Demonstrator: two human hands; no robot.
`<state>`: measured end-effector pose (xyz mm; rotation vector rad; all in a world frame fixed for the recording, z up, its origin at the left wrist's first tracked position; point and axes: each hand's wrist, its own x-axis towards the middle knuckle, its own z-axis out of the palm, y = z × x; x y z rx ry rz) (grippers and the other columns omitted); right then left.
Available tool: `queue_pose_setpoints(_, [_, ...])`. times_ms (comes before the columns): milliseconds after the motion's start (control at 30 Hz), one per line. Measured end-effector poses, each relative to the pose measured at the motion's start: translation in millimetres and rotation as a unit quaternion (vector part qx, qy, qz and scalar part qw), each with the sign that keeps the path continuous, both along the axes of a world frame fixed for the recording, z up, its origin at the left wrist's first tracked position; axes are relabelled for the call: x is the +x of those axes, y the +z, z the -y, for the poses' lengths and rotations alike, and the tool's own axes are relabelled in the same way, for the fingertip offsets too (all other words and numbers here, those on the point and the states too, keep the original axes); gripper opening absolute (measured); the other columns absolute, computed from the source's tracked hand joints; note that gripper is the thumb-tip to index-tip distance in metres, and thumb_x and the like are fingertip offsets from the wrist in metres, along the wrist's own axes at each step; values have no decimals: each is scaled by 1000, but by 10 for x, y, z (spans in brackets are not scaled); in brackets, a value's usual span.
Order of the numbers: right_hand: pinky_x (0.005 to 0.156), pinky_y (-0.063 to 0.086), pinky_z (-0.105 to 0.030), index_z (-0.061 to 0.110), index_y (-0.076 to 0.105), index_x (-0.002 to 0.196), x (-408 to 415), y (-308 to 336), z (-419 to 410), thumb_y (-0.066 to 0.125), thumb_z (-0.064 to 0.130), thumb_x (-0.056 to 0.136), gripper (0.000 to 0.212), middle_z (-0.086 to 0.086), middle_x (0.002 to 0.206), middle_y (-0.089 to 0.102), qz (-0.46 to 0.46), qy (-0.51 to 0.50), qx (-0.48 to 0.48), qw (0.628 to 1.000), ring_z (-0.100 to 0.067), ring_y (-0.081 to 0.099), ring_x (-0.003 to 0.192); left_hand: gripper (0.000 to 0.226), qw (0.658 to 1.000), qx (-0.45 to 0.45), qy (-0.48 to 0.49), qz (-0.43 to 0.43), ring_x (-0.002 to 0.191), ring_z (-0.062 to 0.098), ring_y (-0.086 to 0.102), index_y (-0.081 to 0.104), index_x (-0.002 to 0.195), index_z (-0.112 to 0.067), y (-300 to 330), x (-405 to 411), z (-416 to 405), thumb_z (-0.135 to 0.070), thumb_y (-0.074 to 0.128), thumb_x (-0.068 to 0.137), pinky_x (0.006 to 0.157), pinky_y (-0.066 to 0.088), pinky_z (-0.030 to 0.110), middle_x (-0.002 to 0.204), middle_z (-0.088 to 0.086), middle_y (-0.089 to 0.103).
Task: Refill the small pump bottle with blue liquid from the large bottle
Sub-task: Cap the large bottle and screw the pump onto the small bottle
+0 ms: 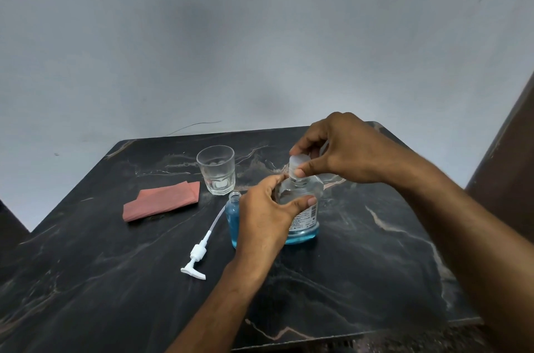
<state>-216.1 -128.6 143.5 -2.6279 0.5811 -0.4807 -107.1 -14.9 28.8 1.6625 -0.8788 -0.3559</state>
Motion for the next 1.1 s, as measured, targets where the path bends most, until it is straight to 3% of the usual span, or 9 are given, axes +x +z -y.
queue_pose_setpoints(100, [57,43,-1,26,79,96,22,-12,-9,87,38,70,30,17,84,73,6,-10,-16,1000,11,64,78,56,1000,-1,3,3,97,2,74,72,121,-24,-3,-10,-3,-36,91,70,87,63,33,105,-11,79])
queue_pose_setpoints(200, [59,45,-8,24,78,95,44,-29,-49,86,42,71,31,13,83,72,11,-29,-41,999,3,65,73,56,1000,-2,10,10,95,-2,73,71,120,-24,3,-22,-6,-37,91,70,86,62,27,103,-14,78])
queue_pose_setpoints(267, [62,45,-14,22,78,98,57,-54,-72,85,43,71,35,12,85,72,12,-37,-48,998,2,63,74,56,1000,-3,13,9,98,-1,72,71,121,-24,7,-27,-6,-36,91,70,88,62,29,105,-13,78])
queue_pose_setpoints(500, [62,43,-13,24,76,102,2,-92,-60,85,44,70,38,14,85,71,20,-25,-32,999,3,63,75,49,1000,5,5,28,98,0,72,69,118,-29,29,-55,-26,-37,88,74,88,61,32,105,-14,77])
queue_pose_setpoints(700, [65,52,-18,28,75,99,-36,-212,-49,83,46,71,34,12,84,73,43,-1,15,999,2,66,75,63,990,21,-1,143,104,2,63,63,137,-28,41,-55,-68,-47,81,80,85,49,12,115,-11,70])
queue_pose_setpoints(867, [58,41,-11,27,74,101,-16,-281,-27,82,45,74,33,15,80,70,61,-18,5,998,5,63,69,85,990,7,12,139,122,-2,54,43,154,-23,45,-55,-160,-36,84,81,101,44,16,140,-7,62])
queue_pose_setpoints(1100, [58,39,-12,27,73,104,6,-320,-46,80,48,76,35,17,81,67,63,-34,-5,997,3,60,68,50,990,-72,44,111,106,-3,68,66,127,-36,26,50,-530,-24,84,82,93,55,17,118,-16,70])
